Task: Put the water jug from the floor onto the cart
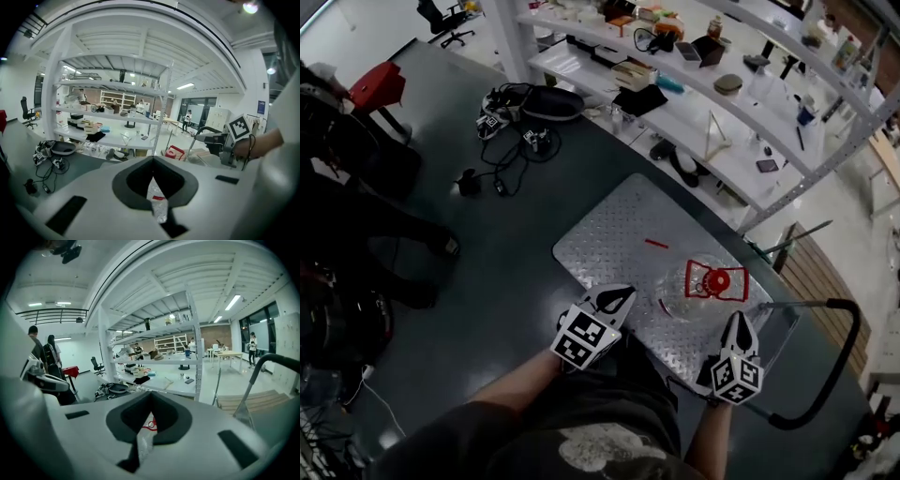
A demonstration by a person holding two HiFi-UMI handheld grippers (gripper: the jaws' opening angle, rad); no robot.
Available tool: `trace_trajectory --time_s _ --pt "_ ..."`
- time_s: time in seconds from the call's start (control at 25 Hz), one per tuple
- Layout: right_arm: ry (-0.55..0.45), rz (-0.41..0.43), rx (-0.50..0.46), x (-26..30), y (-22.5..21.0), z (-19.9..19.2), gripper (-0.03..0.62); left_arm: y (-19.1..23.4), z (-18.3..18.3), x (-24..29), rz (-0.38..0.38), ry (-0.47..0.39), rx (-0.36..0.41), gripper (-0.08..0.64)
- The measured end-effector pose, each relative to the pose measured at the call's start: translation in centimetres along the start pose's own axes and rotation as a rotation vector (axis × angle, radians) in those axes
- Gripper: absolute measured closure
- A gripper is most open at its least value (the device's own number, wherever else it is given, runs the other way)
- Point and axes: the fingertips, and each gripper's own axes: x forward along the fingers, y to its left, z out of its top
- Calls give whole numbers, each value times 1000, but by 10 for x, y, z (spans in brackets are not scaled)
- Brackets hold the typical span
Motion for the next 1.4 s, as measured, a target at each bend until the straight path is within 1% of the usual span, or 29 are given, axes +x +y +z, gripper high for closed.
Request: trace_trajectory --time_s 0.16,0.32,0.44,0.6,0.72,0.88,1.04,1.24,1.4 --pt "0 12 20 -30 41 -15 600 5 -13 -36 -24 -20 -1 552" --pt "20 -1 43 -53 66 -30 601 7 -25 -52 -48 -18 -1 552" --pt "48 -5 30 -69 69 -38 601 1 -34 -55 -59 -18 -23 554" --pt "71 -12 34 -79 63 -45 601 -10 -41 -56 -65 -10 -40 554" --pt "68 -1 49 -79 63 -45 601 -16 -43 -63 -53 -9 -43 552" --pt "40 23 58 -90 63 -45 601 -27 -49 -77 -22 2 -27 552" --pt "10 47 77 -120 59 -52 601 -56 -54 -95 1 -8 -9 554" --pt "-4 51 56 -180 50 -68 601 -102 -68 -117 12 -24 5 554" --pt "-17 51 57 -229 33 -78 601 -146 -72 -128 -2 -44 38 552"
